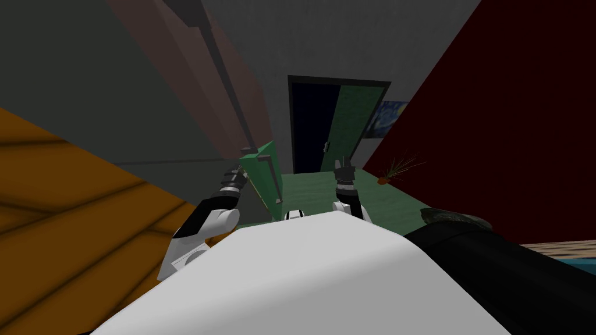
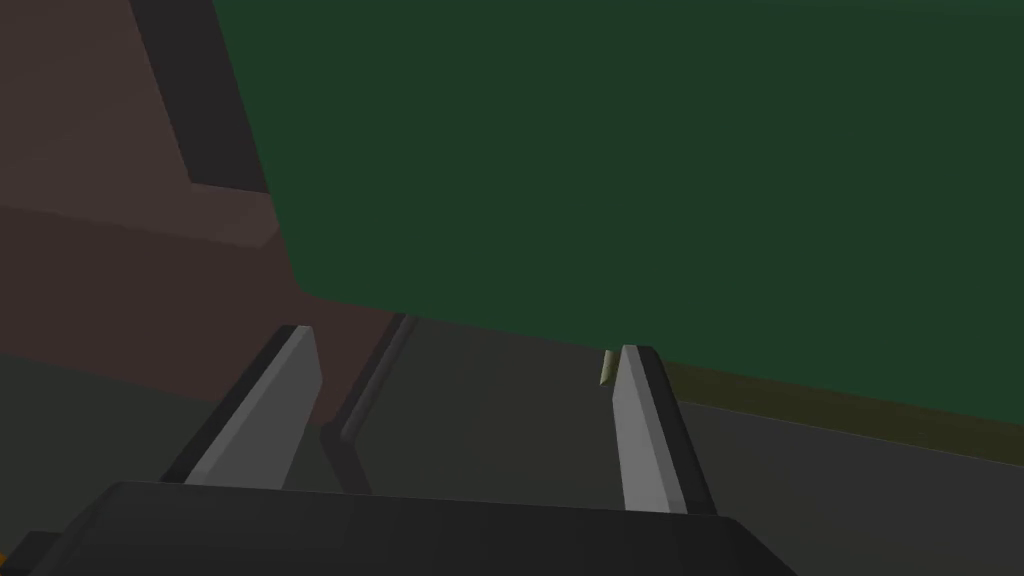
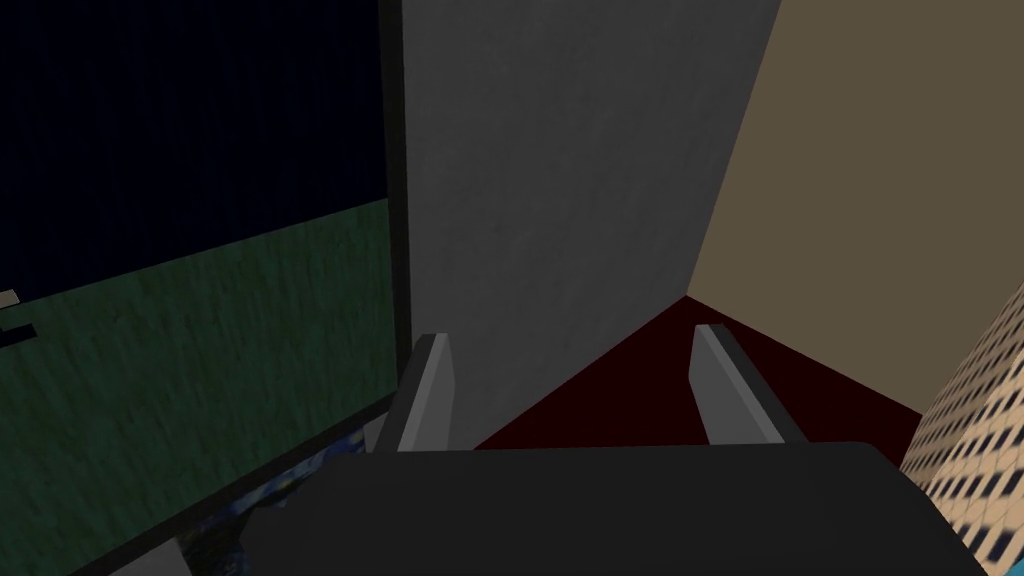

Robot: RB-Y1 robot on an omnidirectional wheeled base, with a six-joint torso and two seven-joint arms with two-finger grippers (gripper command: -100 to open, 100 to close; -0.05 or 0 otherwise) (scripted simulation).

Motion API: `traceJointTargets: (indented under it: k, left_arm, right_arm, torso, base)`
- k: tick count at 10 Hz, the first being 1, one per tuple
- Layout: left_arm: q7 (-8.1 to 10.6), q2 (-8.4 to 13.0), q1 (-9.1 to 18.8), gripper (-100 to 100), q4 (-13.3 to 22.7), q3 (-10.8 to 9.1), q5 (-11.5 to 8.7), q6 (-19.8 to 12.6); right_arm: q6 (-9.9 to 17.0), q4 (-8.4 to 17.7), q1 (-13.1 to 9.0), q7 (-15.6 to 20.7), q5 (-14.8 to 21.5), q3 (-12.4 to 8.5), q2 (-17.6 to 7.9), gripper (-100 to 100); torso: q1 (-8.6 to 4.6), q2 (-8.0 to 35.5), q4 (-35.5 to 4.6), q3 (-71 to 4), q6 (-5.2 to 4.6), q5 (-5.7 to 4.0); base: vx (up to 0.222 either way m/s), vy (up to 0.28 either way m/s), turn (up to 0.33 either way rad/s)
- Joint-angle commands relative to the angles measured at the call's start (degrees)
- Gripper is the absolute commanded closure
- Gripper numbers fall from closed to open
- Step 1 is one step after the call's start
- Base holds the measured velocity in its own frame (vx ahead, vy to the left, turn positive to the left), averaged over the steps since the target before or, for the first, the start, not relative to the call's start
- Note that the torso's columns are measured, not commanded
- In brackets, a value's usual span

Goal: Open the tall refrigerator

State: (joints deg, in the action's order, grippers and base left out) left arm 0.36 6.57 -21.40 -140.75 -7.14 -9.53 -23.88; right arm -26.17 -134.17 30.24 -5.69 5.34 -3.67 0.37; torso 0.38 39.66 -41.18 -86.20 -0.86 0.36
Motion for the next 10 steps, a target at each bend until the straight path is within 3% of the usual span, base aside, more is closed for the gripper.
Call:
traceJointTargets:
  k: [1, 7, 8, 9, 10]
  left_arm:
    - [-0.32, -0.62, 0.75, -100, -1.27, -0.06, -0.02, -3.91]
    - [-0.71, -2.81, 1.23, -100, -9.07, -0.54, -0.23, -8.2]
    - [-0.74, -2.69, 0.22, -100, -7.99, -0.58, -0.13, -9.08]
    - [1.43, -0.33, -2.8, -100, -5.45, -3.53, -3.0, -6.44]
    - [1.43, -0.33, -2.65, -100, -3.53, -4.85, -3.56, -5.24]
  right_arm:
    - [0.0, 0.0, 0.0, 0.0, 0.0, 0.0, 0.0, 0]
    - [0.0, 0.0, 0.0, 0.0, 0.0, -0.01, -0.01, 0]
    - [0.0, 0.0, 0.0, 0.0, 0.0, -0.01, -0.01, 0]
    - [0.0, 0.0, 0.0, 0.0, 0.0, 0.0, 0.0, 0]
    - [0.01, 0.01, -0.04, 0.0, 0.0, 0.02, 0.01, 0]
  torso:
    - [0.05, -0.05, -0.01, -0.04, 0.0, 0.01]
    - [-0.35, 0.19, -0.63, -0.06, -0.19, -0.53]
    - [-0.54, 0.31, -0.81, -0.04, -0.21, -0.69]
    - [-0.53, 0.65, -0.65, 0.25, 0.05, -0.53]
    - [-0.5, 0.88, -0.35, 0.53, 0.0, -0.22]
  base:
    - [0.022, -0.052, 0.024]
    - [0.019, -0.047, 0.016]
    - [-0.046, -0.006, 0.061]
    - [-0.142, -0.073, -0.284]
    - [-0.137, -0.096, -0.424]
